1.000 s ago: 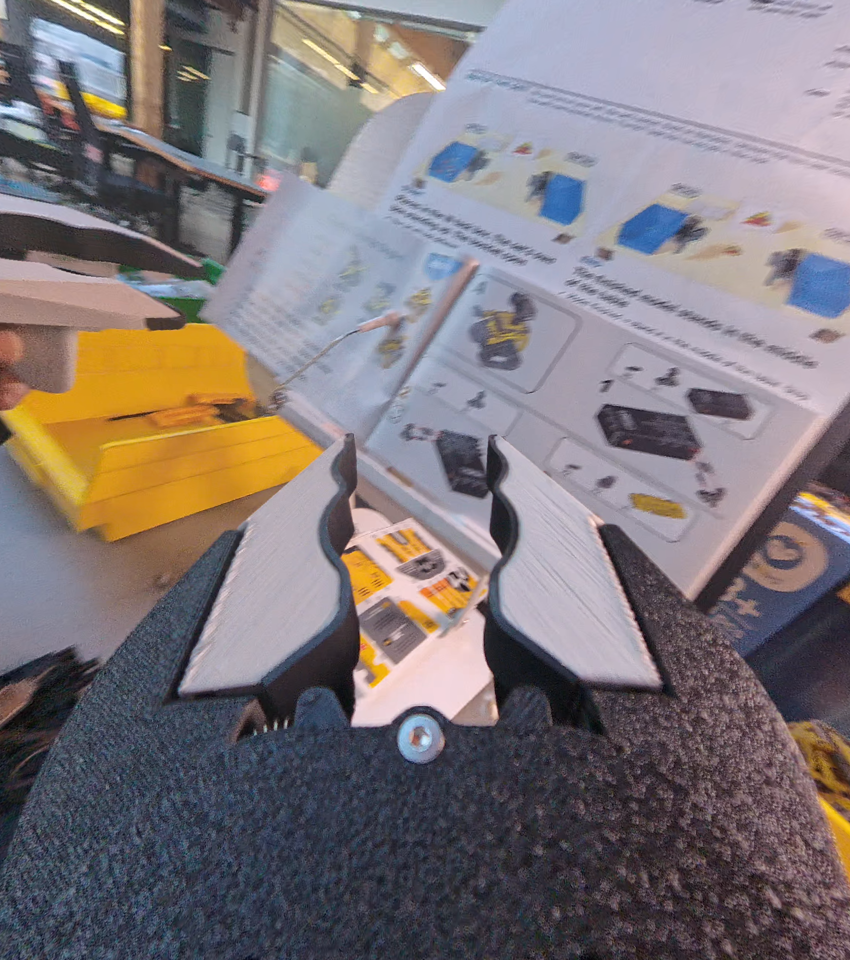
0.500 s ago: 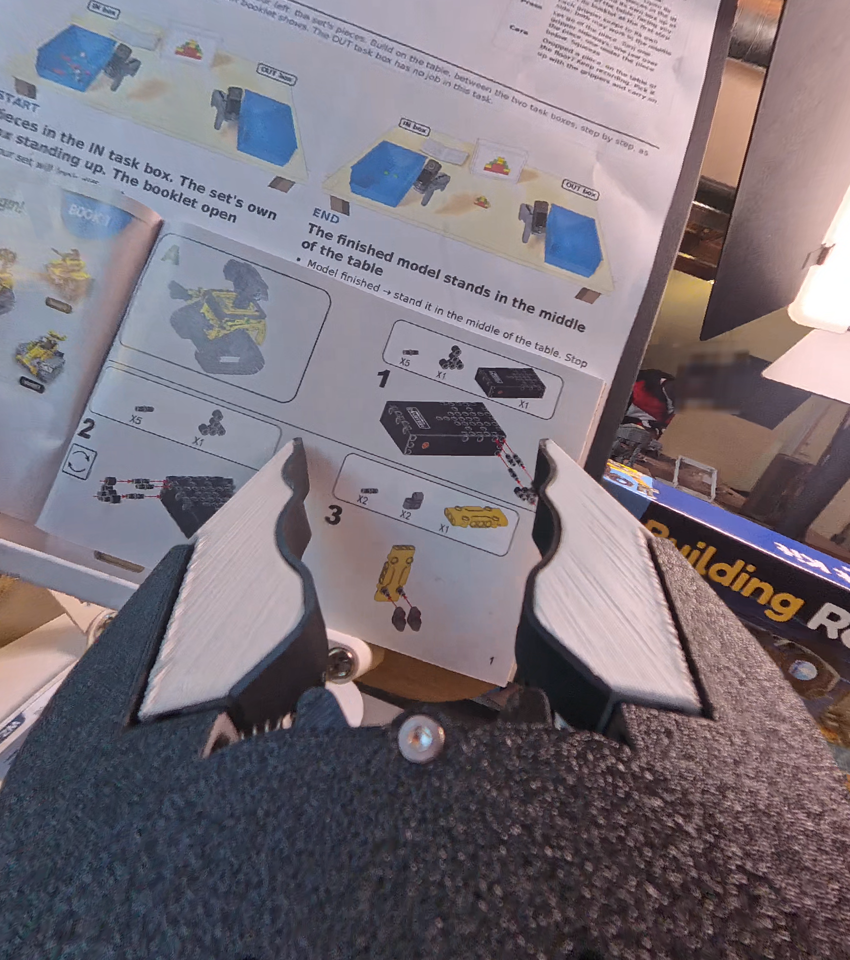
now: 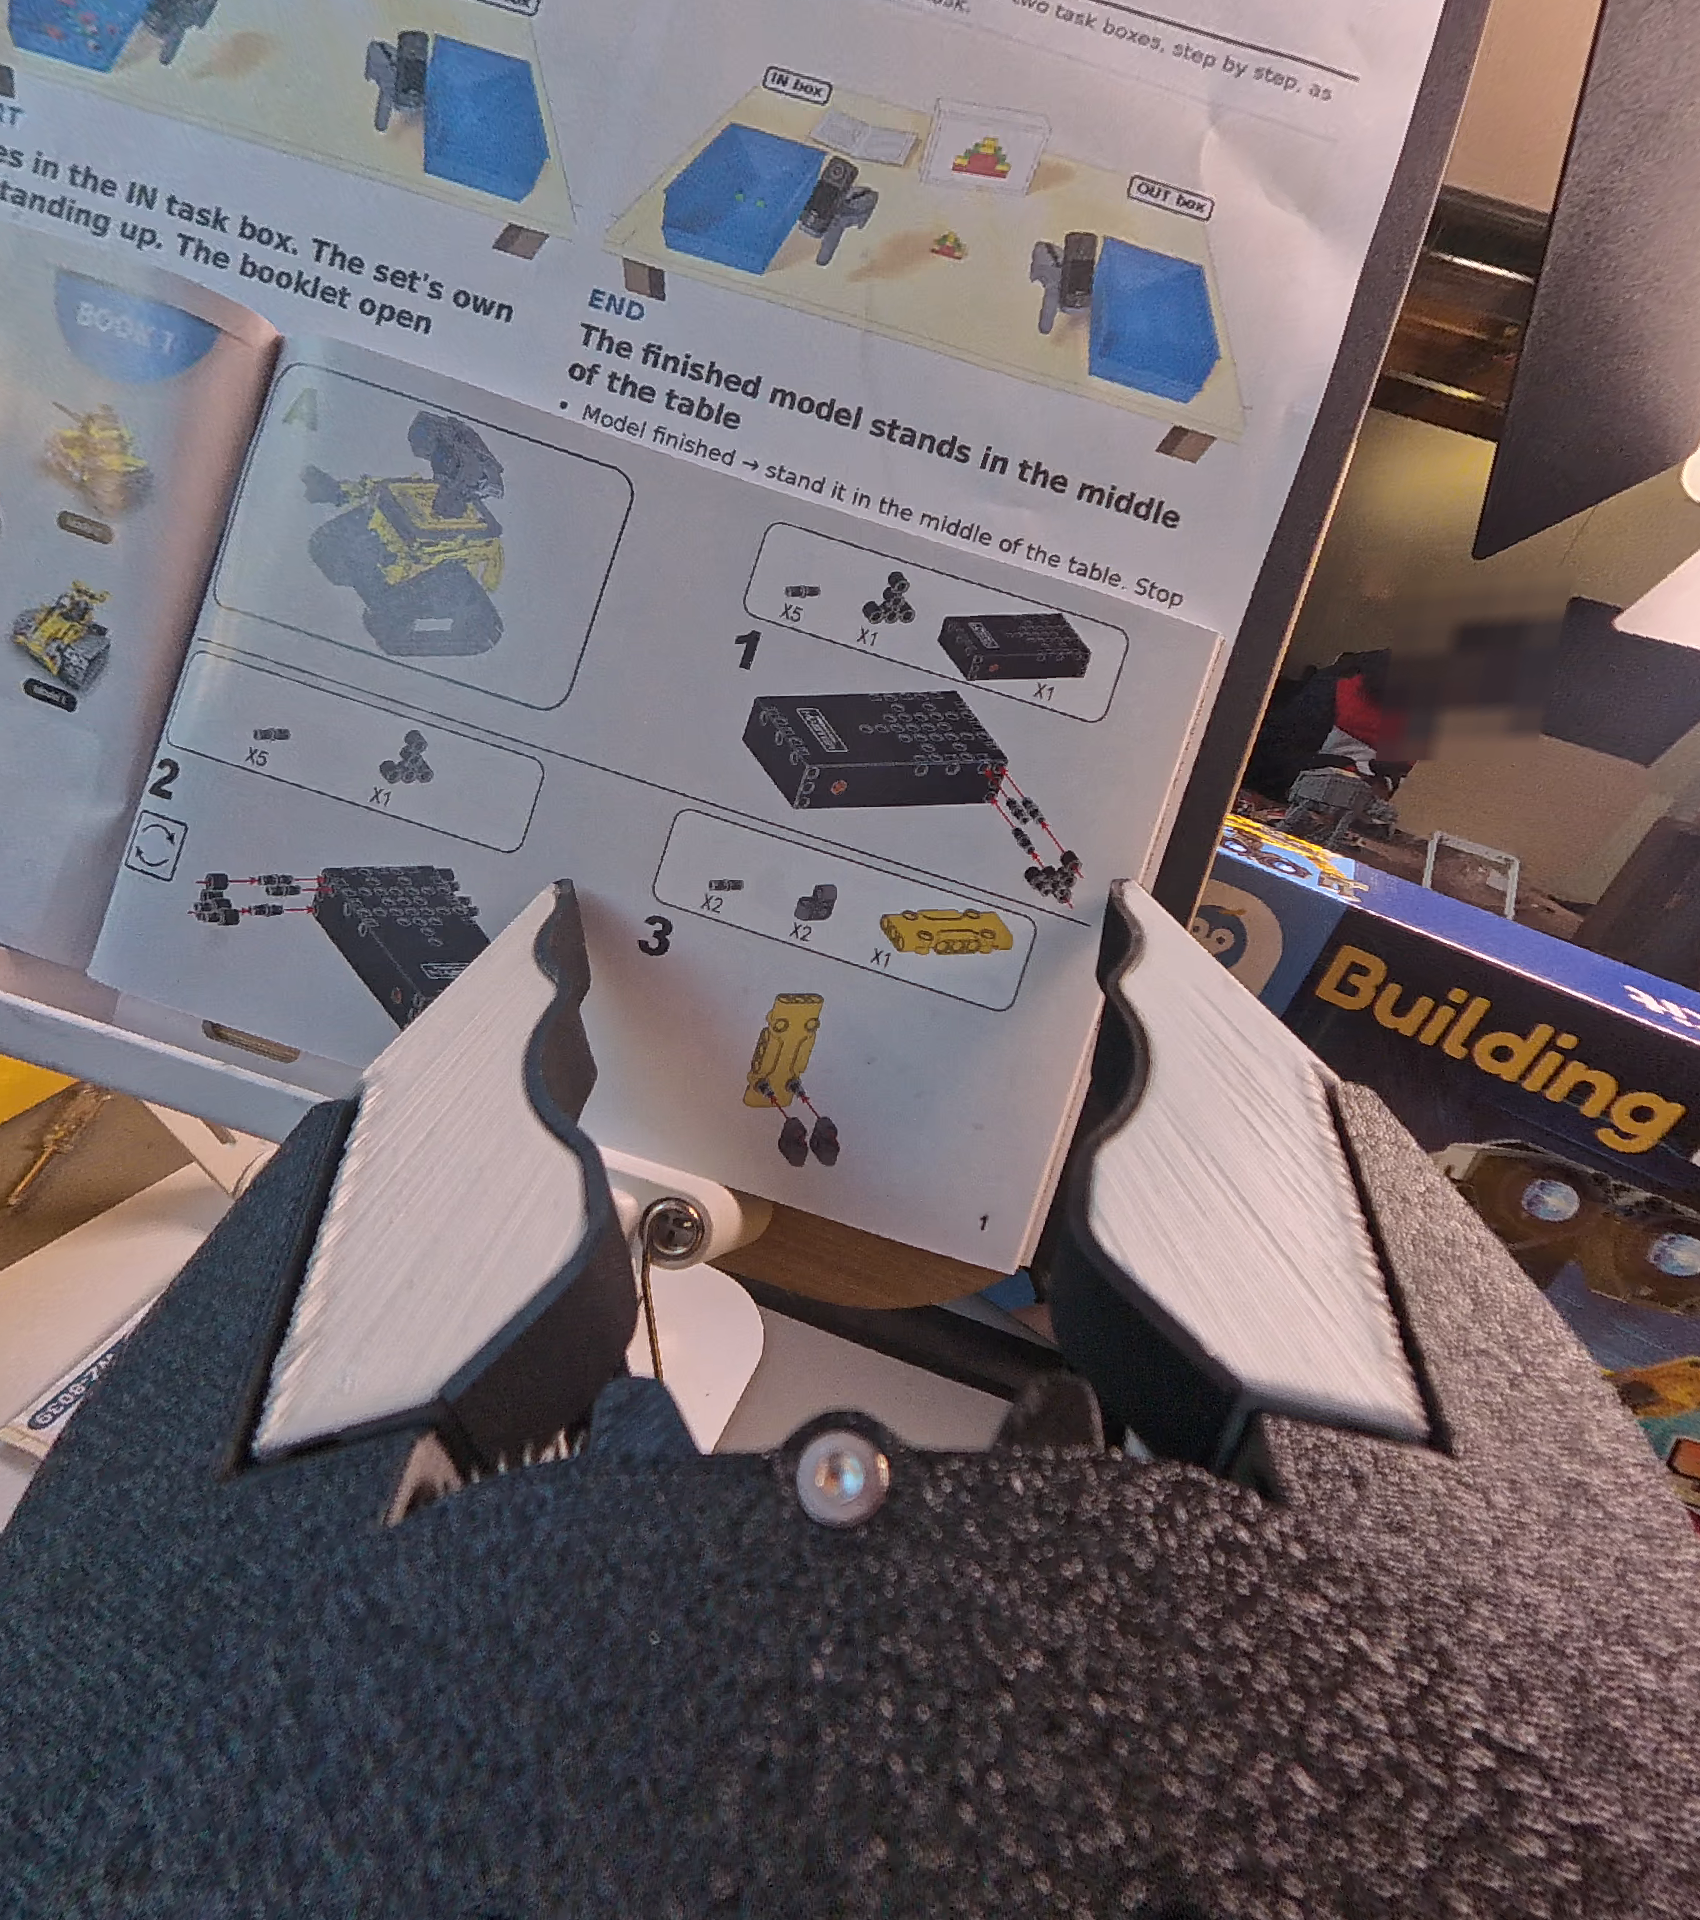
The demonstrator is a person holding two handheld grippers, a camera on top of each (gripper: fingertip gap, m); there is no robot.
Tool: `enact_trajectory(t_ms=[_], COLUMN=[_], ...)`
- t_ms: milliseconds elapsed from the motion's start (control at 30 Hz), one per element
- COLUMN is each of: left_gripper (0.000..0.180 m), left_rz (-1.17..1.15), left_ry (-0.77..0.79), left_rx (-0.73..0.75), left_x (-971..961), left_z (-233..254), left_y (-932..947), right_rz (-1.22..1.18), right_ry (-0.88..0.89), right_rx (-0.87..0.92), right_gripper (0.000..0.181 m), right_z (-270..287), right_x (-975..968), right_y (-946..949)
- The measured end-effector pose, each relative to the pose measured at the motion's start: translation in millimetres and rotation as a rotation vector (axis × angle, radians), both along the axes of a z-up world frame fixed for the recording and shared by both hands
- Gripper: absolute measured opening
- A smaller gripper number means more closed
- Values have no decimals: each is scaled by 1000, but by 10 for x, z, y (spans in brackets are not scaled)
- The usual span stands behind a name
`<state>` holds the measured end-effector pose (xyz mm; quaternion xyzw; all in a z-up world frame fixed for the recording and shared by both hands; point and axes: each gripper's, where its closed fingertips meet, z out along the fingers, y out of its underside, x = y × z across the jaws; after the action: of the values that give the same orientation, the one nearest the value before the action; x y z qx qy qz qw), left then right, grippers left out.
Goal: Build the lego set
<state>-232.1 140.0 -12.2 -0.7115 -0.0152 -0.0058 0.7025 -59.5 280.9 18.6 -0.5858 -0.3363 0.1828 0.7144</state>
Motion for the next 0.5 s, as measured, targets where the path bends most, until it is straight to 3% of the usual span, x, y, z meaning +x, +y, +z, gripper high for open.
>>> enact_trajectory(t_ms=[300, 500], left_gripper=[8, 8], left_rz=[9, -18], left_ry=[-225, -275], left_rx=[49, 24], left_x=[-23, -25], left_z=[-60, -77], left_y=[-59, -77], right_rz=[1, 8], right_ry=[13, 12], right_rx=[31, 35], right_gripper=[92, 90], right_z=[-10, -11], right_x=[-17, -23], right_y=[-11, -17])
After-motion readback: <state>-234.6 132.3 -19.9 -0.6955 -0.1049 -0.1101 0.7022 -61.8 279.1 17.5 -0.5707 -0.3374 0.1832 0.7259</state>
